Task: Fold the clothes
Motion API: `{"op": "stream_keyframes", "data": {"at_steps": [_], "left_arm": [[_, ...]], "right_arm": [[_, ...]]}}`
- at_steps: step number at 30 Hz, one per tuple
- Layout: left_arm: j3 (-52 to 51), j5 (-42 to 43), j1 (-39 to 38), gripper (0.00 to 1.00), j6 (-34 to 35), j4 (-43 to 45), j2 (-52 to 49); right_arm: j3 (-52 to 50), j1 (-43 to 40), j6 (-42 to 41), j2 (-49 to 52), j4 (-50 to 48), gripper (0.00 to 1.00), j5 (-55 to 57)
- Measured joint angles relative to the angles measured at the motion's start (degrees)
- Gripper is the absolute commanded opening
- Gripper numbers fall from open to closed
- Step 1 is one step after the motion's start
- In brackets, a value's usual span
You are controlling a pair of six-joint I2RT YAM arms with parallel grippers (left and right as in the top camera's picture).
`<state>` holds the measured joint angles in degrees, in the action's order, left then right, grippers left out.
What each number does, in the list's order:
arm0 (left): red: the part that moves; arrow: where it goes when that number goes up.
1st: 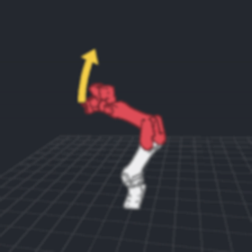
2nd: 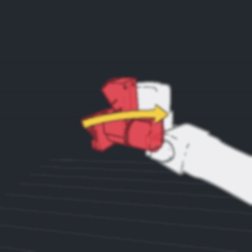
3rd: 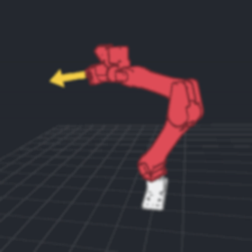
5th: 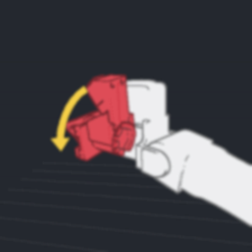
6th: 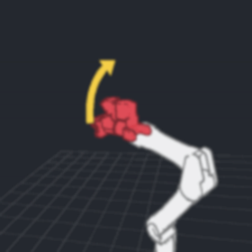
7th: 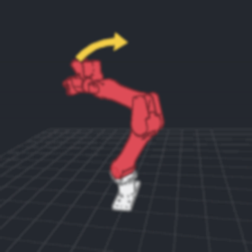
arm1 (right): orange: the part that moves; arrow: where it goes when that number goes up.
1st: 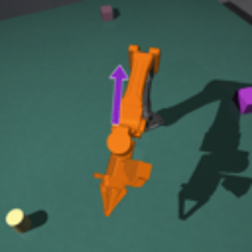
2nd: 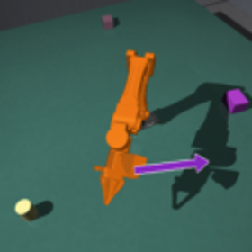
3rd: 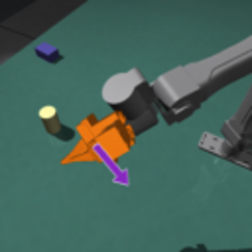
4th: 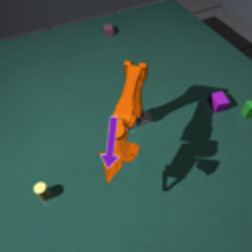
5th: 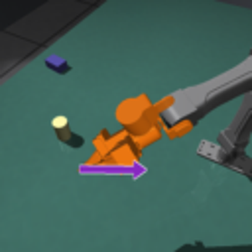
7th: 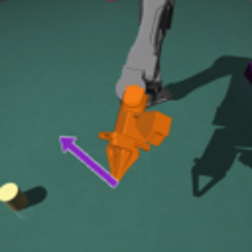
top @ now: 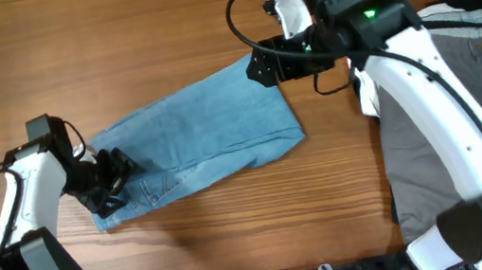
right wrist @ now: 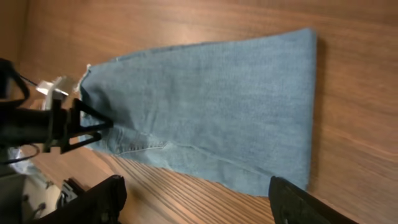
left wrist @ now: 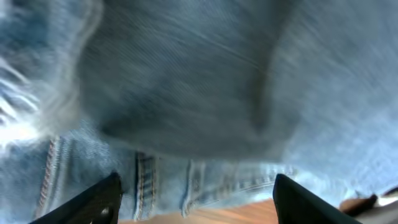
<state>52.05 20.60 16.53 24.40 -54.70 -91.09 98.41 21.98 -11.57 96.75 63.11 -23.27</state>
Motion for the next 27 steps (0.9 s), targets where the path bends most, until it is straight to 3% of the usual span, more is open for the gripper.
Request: {"op": "stream_keyframes", "data": {"at_steps": [2,4,7,8,10,15,21,23,27], "left_arm": [[-3.02,-0.13,0.92,0.72,1.22,6.08,0.00],[-5.16,-0.20,1.31,0.62,2.38,10.95,-0.11],[-6.34,-0.48,1.49,0.50,4.59,13.20,-0.09],[-6.36,-0.59,1.62,0.52,5.29,13.20,-0.09],[-6.36,-0.61,1.64,0.66,5.60,13.09,-0.09],[-6.34,0.46,1.64,0.65,6.14,13.05,-0.09],[-6.36,1.77,1.64,0.39,6.29,18.32,-0.09],[-6.36,3.80,1.64,0.25,6.19,20.85,-0.09],[-6.36,6.32,1.64,0.16,6.29,21.57,-0.11]], "right_arm": [[0.00,0.00,0.11,-0.61,0.07,0.79,0.42],[0.00,0.00,0.15,-0.61,0.15,0.79,0.70],[0.00,0.00,0.17,-0.61,0.13,0.79,0.87],[0.00,0.00,0.17,-0.61,0.13,0.79,1.05],[0.00,0.00,0.17,-0.61,0.17,0.79,1.55],[0.00,0.00,0.20,-0.61,0.74,0.79,2.78],[0.00,0.00,0.20,-0.61,0.79,0.79,2.97],[0.00,0.00,0.20,-0.61,0.81,0.79,2.97],[0.00,0.00,0.20,-0.61,0.79,0.79,2.99]]}}
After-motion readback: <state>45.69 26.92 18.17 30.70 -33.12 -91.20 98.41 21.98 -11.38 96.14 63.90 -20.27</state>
